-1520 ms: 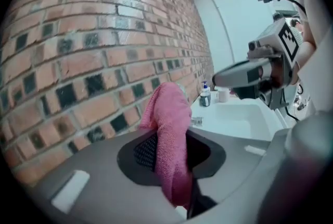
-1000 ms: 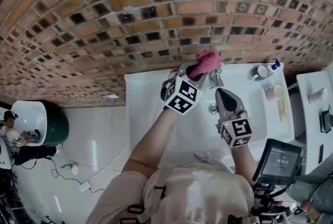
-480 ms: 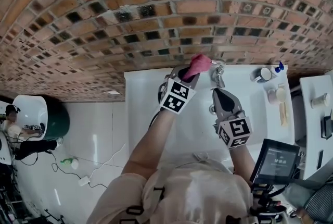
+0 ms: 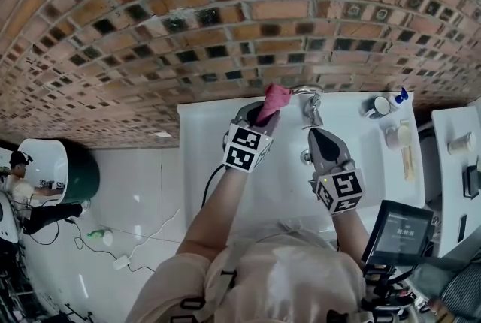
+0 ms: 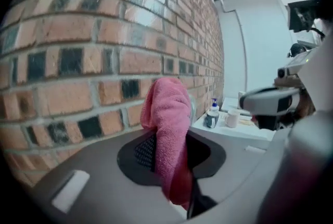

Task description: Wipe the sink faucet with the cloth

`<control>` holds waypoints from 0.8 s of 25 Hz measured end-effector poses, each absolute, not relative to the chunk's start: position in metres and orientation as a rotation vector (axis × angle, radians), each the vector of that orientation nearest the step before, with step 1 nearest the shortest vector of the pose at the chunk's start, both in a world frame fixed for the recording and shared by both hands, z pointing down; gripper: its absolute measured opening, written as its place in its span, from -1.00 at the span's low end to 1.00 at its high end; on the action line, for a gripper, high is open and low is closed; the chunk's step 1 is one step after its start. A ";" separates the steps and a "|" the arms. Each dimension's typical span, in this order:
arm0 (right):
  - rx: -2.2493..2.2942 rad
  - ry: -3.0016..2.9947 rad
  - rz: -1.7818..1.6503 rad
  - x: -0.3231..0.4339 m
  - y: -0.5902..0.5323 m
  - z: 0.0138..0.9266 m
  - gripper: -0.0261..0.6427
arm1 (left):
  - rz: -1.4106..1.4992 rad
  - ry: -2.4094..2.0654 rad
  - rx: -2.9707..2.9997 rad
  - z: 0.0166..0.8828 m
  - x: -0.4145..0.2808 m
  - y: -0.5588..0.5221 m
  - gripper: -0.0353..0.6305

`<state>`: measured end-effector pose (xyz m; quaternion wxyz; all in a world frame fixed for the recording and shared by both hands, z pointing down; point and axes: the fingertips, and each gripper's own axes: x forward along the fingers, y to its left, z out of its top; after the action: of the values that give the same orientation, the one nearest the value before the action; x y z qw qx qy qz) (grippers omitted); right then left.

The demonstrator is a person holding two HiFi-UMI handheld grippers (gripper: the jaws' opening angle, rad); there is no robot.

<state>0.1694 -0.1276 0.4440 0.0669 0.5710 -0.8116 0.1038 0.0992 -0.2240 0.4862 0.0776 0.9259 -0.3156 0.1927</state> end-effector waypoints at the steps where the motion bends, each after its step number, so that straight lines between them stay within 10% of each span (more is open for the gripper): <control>1: 1.726 -2.445 0.313 0.170 -0.128 0.444 -0.97 | 0.541 -0.951 2.829 0.465 0.104 -0.224 -0.62; 20: 1.722 -2.437 0.306 0.167 -0.129 0.443 -0.97 | 0.714 -0.868 2.709 0.529 0.102 -0.234 -0.62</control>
<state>0.1671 -0.1289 0.4434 0.0708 0.5726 -0.8104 0.1017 0.1018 -0.2335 0.5294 0.1042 0.9187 -0.2944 0.2420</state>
